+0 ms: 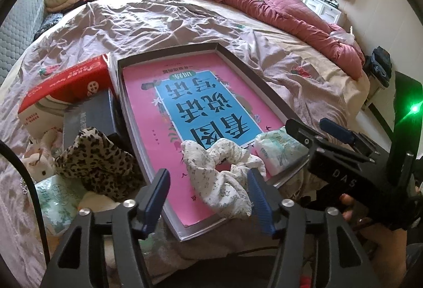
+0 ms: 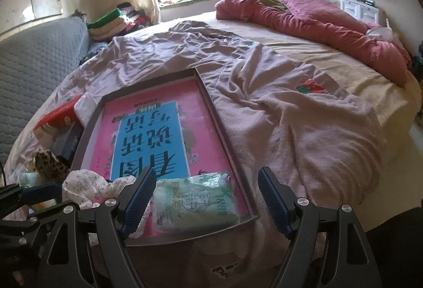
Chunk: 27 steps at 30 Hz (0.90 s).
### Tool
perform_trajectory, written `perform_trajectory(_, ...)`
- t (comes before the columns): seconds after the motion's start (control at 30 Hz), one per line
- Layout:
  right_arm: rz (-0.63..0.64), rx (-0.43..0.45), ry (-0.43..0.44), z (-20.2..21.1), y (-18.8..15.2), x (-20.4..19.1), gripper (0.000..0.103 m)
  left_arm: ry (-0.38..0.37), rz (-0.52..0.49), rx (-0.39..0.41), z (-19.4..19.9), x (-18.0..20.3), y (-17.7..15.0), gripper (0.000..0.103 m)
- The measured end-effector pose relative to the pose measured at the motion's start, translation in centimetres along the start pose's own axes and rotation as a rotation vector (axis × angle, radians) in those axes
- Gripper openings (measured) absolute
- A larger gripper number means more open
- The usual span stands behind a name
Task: Organize soft objects
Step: 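Withdraw both open grippers from the tray back toward the pile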
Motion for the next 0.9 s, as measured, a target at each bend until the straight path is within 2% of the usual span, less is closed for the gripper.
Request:
perform_trajectory(0.27, 0.013, 0.022, 0.015, 1.1, 0.2, -1.0, 0.081, 0.041, -0.017, 0.024, 1.4, -0.1, 0.2, 0.066)
perform_trajectory(0.5, 0.018, 0.042, 0.037, 2.3, 0.6, -1.9, 0.081, 0.087, -0.015, 0.035, 2.7, -0.8, 0.4, 0.075)
perform_trajectory(0.9, 0.059, 0.082, 0.051, 5.1, 1.3, -4.3, 0.081, 0.130, -0.002, 0.045, 4.8, -2.2, 0.1, 0.076)
Point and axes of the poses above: each gripper's, at about its wrist camera, not at the fingertips, and z roughly against the way its jaws point, x to its right, y to its top, the point moved 5 cm from there along -z, roughly the way its jaws point, and after that the axes turned 10 degrees about -z, right-handed, at the moved point
